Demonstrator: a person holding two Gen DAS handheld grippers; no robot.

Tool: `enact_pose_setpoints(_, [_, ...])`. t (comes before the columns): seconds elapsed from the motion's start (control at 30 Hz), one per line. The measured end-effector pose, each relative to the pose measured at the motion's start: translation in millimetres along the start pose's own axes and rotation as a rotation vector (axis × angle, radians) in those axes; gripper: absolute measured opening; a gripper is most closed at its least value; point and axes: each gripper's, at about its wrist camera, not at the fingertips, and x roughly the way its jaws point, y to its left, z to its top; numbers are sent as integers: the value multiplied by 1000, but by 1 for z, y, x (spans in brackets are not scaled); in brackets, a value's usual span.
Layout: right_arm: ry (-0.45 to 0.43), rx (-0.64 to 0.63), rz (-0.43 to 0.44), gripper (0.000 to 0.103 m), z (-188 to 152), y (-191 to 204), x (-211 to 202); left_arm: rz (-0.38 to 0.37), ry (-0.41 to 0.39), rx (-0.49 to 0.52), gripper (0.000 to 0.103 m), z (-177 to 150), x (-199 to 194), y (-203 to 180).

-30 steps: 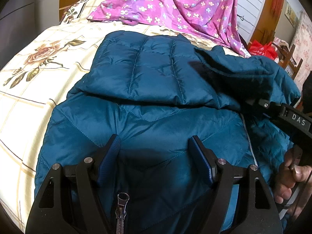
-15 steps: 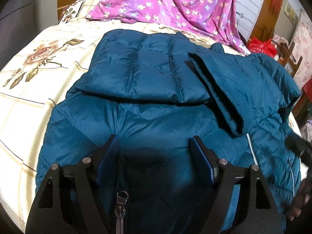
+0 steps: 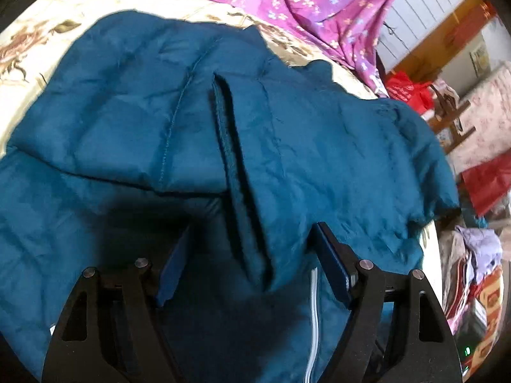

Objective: Fold large clothes

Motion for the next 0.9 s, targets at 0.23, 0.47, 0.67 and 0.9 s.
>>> enact_pose_setpoints(0.23, [6,-3,-3,103,-3,1,-4,-56,-72,44,7,1,-22,-11])
enact_pose_setpoints(0.47, [9,0,-5,103,1,4,-3,61,-269,100,6,40,-79,7])
enact_pose_setpoints(0.67, [13,11,-15,103,6,4,-2,174,-271,78,5,89,-74,53])
enact_pose_setpoints(0.9, [-77,109,-7,98,16,-10,-20,244,-234,28,5,83,-57,82])
